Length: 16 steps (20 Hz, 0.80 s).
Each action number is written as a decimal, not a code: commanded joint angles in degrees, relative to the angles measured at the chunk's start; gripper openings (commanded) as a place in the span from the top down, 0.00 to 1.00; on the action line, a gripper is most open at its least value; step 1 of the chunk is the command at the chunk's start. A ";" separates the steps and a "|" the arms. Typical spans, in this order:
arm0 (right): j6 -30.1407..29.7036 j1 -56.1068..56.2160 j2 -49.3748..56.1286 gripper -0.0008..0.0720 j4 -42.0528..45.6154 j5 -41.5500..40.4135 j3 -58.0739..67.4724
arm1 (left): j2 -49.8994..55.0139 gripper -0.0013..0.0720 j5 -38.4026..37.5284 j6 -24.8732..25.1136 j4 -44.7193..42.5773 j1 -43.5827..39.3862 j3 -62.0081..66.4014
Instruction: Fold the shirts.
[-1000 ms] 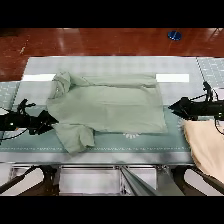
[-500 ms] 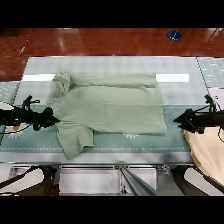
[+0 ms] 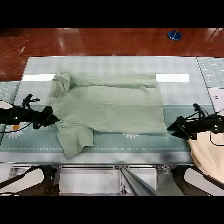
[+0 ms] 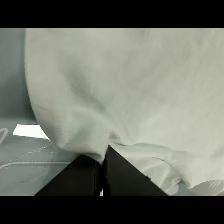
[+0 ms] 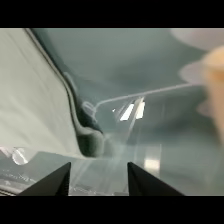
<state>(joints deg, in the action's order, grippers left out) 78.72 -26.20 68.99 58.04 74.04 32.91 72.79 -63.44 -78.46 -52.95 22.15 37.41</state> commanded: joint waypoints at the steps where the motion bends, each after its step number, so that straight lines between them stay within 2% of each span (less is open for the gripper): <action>1: 1.99 7.30 2.62 0.43 -3.45 -6.78 -0.15 | 0.00 0.96 -0.22 0.00 0.09 -0.04 0.07; 3: 5.66 11.06 2.99 0.43 -5.53 -13.05 0.13 | 0.00 0.96 -0.22 0.00 0.11 -0.04 0.07; 4: 6.34 12.57 2.97 0.48 -7.43 -15.37 0.26 | 0.00 0.96 -0.26 -0.02 0.11 -0.04 0.09; 5: 5.81 13.90 2.99 0.66 -9.31 -16.20 0.72 | 0.00 0.96 -0.26 -0.02 0.15 -0.04 0.09; 6: 2.58 15.47 2.97 0.88 -11.50 -15.76 1.84 | -0.02 0.96 -0.26 0.00 0.61 -0.04 0.09; 7: -1.11 16.83 2.97 0.96 -13.14 -13.92 3.65 | -0.09 0.96 -0.33 0.04 2.10 -0.04 0.11; 9: -1.90 18.58 2.80 0.96 -13.20 -9.38 10.27 | -0.94 0.96 -1.22 2.62 8.48 -0.04 1.84; 11: -1.84 18.67 1.42 0.96 -12.98 -5.88 21.29 | -3.72 0.96 -3.63 7.65 19.43 -0.04 7.30; 12: -1.25 18.49 0.35 0.96 -12.85 -5.22 27.65 | -5.88 0.96 -3.93 8.39 23.85 -0.02 10.93; 14: -0.17 18.38 -1.62 0.96 -10.80 -5.07 42.82 | -10.84 0.96 -3.39 6.78 30.58 0.13 20.44; 16: 1.88 18.38 -3.72 0.96 -5.22 -5.42 57.00 | -15.02 0.96 -2.84 4.63 30.62 0.76 32.44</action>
<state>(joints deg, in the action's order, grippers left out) 78.52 -8.12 67.81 47.77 67.90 71.79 63.09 -66.32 -72.88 -29.43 22.44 57.08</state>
